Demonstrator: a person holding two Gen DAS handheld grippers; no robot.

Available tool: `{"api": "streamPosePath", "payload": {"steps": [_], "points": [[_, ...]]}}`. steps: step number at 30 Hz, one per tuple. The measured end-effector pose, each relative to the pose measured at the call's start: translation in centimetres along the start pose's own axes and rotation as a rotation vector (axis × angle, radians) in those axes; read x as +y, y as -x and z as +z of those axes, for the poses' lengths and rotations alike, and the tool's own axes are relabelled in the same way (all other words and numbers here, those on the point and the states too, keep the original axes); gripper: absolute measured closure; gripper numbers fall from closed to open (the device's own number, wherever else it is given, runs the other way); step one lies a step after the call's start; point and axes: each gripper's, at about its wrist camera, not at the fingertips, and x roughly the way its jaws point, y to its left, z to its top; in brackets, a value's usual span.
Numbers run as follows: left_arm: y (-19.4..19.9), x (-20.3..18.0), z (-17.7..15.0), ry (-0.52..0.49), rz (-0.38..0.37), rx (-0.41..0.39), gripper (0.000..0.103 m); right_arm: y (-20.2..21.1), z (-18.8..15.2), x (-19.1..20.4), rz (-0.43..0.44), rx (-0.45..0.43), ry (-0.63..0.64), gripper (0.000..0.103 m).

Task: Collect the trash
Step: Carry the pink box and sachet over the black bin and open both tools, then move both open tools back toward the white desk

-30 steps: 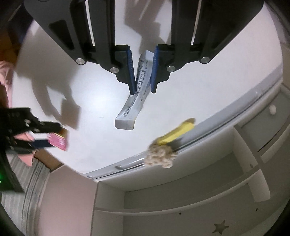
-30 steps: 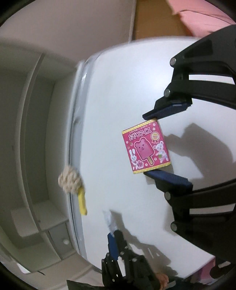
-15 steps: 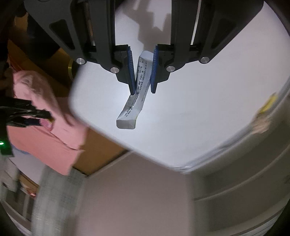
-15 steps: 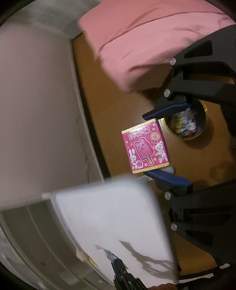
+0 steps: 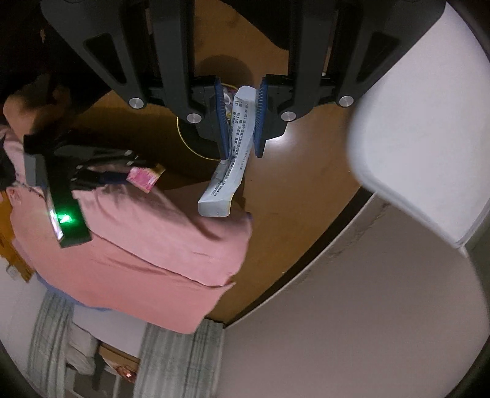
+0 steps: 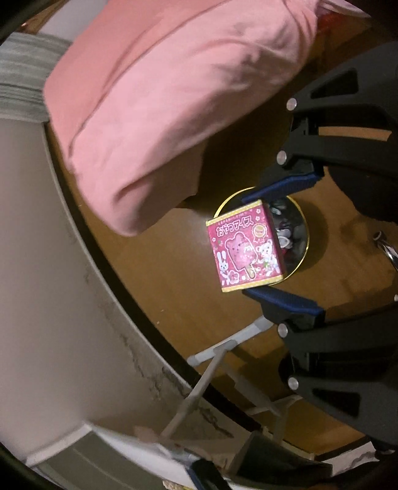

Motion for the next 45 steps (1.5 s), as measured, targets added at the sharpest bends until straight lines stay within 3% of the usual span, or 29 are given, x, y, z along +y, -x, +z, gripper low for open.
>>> {"api": "streamPosePath", "payload": {"steps": [13,18,19,21,26,37,38,41,44,45], "points": [[-8.0,-1.5,-1.6,-0.013,-0.026,0.12,0.087,-7.7,-3.3,-3.3,0.018,0.111,-0.093,0.049],[-9.0,-1.8,-2.2,-0.012,-0.028,0.14,0.087,-8.3,-3.1,-3.4,0.045,0.107,-0.1,0.046],[-9.5,-1.7,-2.1,-0.013,-0.03,0.144,0.087,-8.4,-3.0,-3.4,0.054,0.108,-0.102,0.035],[-10.4,-1.8,-1.9,-0.014,-0.031,0.152,0.087,-8.4,-2.8,-3.2,0.054,0.1,-0.102,0.027],[-10.6,-1.9,-2.2,-0.018,-0.042,0.166,0.087,-8.2,-2.8,-3.5,0.05,0.092,-0.116,0.027],[-12.6,-3.7,-1.6,-0.042,-0.106,0.188,0.087,-6.5,-2.9,-7.1,0.031,0.023,-0.277,0.027],[-12.9,-3.9,-1.4,-0.041,-0.107,0.189,0.082,-6.3,-3.0,-7.5,0.025,0.015,-0.293,0.027],[-13.5,-4.4,-0.9,-0.037,-0.1,0.189,0.05,-5.9,-3.2,-8.0,0.022,0.006,-0.317,0.026],[-13.6,-4.9,-0.8,-0.055,-0.094,0.185,0.046,-5.9,-3.2,-8.4,0.028,0.009,-0.325,0.026],[-13.5,-5.0,-0.9,-0.059,-0.096,0.187,0.04,-6.0,-3.2,-8.4,0.03,0.011,-0.323,0.026]]}}
